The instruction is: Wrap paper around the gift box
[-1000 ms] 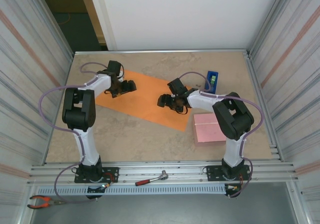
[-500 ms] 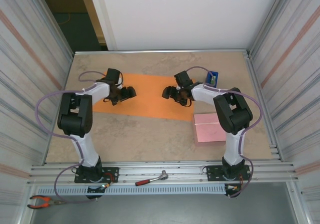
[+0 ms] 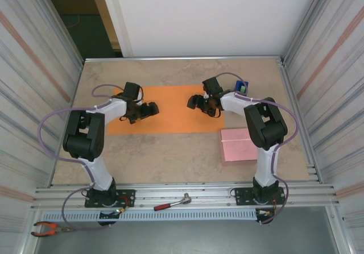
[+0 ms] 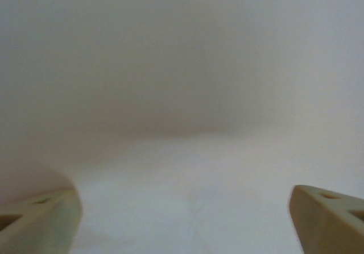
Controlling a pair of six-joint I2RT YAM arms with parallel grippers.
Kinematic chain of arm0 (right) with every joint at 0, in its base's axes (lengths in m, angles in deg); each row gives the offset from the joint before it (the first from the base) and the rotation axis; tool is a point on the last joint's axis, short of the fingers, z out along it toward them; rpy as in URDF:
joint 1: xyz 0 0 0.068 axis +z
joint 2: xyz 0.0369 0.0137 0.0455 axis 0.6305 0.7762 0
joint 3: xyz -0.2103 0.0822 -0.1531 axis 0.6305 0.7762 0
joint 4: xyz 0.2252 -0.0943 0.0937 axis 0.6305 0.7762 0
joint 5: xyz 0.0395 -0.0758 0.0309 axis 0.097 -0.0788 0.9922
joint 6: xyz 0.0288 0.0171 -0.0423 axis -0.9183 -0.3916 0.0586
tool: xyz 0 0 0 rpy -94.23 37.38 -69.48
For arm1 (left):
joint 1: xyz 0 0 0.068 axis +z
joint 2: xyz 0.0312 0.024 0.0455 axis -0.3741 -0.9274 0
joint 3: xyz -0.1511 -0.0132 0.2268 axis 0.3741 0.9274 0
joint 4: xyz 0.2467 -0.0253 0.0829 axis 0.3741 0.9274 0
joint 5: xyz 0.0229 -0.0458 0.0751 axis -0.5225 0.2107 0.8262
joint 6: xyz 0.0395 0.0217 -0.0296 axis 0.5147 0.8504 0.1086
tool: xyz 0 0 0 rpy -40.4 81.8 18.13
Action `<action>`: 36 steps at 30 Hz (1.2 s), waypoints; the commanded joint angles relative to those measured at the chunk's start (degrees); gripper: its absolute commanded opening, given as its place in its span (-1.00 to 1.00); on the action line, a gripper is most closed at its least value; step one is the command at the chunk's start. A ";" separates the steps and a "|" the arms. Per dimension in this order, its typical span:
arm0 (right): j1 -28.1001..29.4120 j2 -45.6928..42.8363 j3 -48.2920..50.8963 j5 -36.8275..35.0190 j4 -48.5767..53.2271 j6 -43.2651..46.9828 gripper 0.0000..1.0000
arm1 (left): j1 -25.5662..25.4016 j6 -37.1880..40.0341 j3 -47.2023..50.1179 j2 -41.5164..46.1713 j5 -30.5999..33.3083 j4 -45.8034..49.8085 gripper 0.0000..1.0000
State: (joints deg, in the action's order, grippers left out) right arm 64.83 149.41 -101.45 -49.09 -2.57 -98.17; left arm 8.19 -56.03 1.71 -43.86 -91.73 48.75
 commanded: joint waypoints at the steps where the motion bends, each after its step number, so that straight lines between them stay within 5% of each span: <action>1: -0.34 -4.22 0.96 1.67 3.00 1.68 0.67 | -1.55 7.07 -3.69 2.31 0.78 3.61 0.97; 10: -2.53 -19.24 7.30 -1.13 5.84 0.62 0.72 | -11.04 11.78 -2.82 10.52 5.16 0.86 0.98; 22: -23.34 -49.14 27.05 -2.40 18.30 1.57 0.87 | -29.76 -5.64 0.19 11.04 -1.76 -6.10 0.95; 28: -35.56 -56.99 34.97 1.48 24.13 3.03 0.93 | -38.06 -14.69 -0.33 6.55 -3.90 -11.55 0.90; 36: -37.51 -62.44 42.52 4.38 23.67 3.52 0.93 | -43.94 -20.85 -3.91 -0.96 -4.38 -16.52 0.84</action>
State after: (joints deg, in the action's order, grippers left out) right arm 27.69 88.97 -60.45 -46.95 19.63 -95.88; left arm -35.24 -72.99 0.42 -43.32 -95.07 35.11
